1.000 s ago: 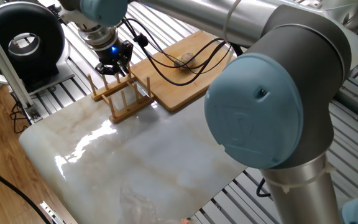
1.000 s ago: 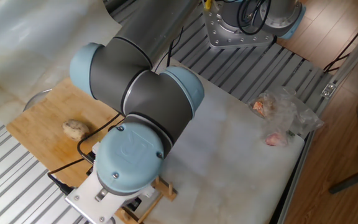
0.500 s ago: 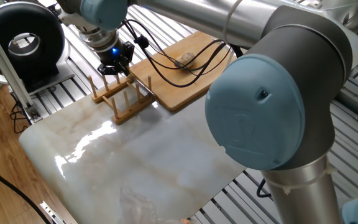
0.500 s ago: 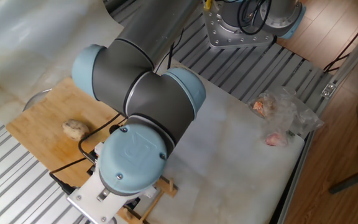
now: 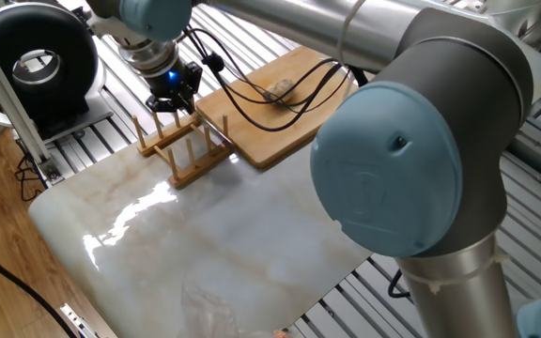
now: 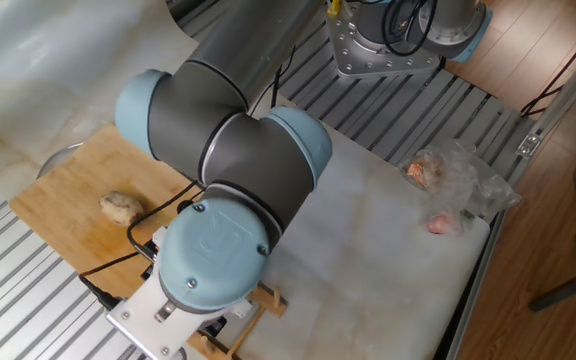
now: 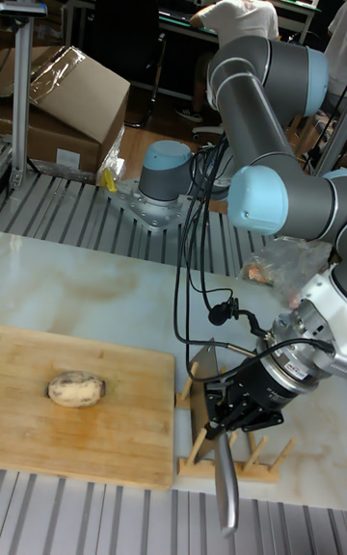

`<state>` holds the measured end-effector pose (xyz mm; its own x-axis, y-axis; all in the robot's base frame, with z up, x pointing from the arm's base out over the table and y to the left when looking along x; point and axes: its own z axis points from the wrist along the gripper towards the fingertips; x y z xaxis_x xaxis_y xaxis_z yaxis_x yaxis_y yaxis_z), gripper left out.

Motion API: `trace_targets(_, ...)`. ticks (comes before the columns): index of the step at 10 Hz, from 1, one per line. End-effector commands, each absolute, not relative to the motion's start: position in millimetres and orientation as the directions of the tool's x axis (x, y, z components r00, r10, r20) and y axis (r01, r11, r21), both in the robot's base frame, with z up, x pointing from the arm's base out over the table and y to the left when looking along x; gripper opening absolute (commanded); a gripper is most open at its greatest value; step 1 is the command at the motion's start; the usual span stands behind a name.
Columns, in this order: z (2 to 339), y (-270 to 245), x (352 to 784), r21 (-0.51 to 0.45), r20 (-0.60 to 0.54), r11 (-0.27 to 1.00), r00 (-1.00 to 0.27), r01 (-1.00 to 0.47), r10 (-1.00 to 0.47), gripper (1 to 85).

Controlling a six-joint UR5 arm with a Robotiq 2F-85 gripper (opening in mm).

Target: Slice the lotus root

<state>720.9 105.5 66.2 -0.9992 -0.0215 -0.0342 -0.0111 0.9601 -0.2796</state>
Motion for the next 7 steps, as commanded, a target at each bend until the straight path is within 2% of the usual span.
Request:
trace_targets(1,77.9,108.9,716.8,-0.248,-0.028,0.969,-0.999,-0.012,-0.019,1.3)
trace_targets(7,121.0,106.8,701.6,-0.165,0.007,0.984,-0.997,-0.071,-0.071,1.3)
